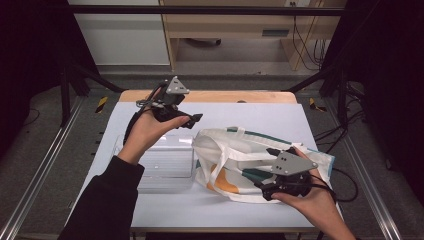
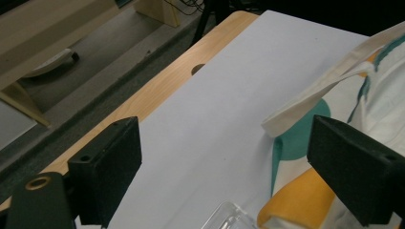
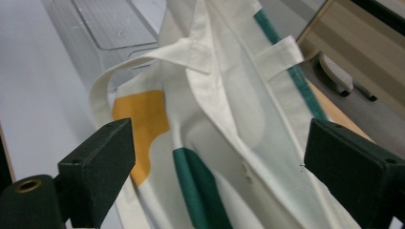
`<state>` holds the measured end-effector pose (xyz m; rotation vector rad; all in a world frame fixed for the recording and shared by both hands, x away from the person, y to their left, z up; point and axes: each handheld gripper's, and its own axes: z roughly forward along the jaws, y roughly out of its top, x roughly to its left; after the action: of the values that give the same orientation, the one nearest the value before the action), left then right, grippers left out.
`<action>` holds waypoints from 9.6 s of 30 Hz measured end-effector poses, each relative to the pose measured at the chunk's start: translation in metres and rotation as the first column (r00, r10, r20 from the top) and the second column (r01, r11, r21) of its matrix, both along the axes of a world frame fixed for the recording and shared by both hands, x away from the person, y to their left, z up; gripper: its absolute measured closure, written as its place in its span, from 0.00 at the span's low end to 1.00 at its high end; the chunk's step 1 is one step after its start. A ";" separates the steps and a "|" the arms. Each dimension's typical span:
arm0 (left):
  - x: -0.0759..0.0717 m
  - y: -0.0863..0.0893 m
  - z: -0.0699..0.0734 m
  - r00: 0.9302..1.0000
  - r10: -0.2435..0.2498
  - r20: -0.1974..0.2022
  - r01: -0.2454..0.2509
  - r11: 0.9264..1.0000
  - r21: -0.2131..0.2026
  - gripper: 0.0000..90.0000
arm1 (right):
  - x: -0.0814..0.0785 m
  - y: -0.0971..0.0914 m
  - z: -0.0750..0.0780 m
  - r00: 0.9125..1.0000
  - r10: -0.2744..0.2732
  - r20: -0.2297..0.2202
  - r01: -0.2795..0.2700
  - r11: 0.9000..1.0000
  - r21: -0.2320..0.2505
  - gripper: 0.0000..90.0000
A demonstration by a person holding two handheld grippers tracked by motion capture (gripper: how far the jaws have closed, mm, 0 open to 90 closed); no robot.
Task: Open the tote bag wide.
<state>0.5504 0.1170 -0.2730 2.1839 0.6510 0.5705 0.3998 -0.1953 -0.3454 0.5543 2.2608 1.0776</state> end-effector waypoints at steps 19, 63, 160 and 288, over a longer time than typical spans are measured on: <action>0.010 -0.060 -0.002 0.985 -0.160 -0.063 0.161 0.987 0.011 0.16 | 0.026 -0.015 0.001 0.999 -0.030 -0.025 0.031 0.998 0.047 0.26; -0.004 -0.091 -0.004 0.959 -0.259 -0.114 0.272 0.954 0.128 0.29 | 0.045 0.013 -0.030 0.995 -0.046 -0.086 0.049 0.998 0.029 0.98; 0.041 -0.125 -0.026 0.993 -0.114 -0.023 0.116 0.987 0.107 0.90 | -0.042 0.038 -0.090 0.966 0.152 -0.208 -0.148 0.988 0.032 0.99; -0.127 -0.073 -0.100 0.989 -0.141 0.053 0.145 0.987 -0.063 0.36 | 0.070 -0.052 0.029 0.987 -0.100 -0.129 0.091 0.993 -0.077 0.65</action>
<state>0.4230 0.0444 -0.3731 2.1274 0.4762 0.5172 0.4701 -0.2468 -0.3160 0.7160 2.3502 0.9338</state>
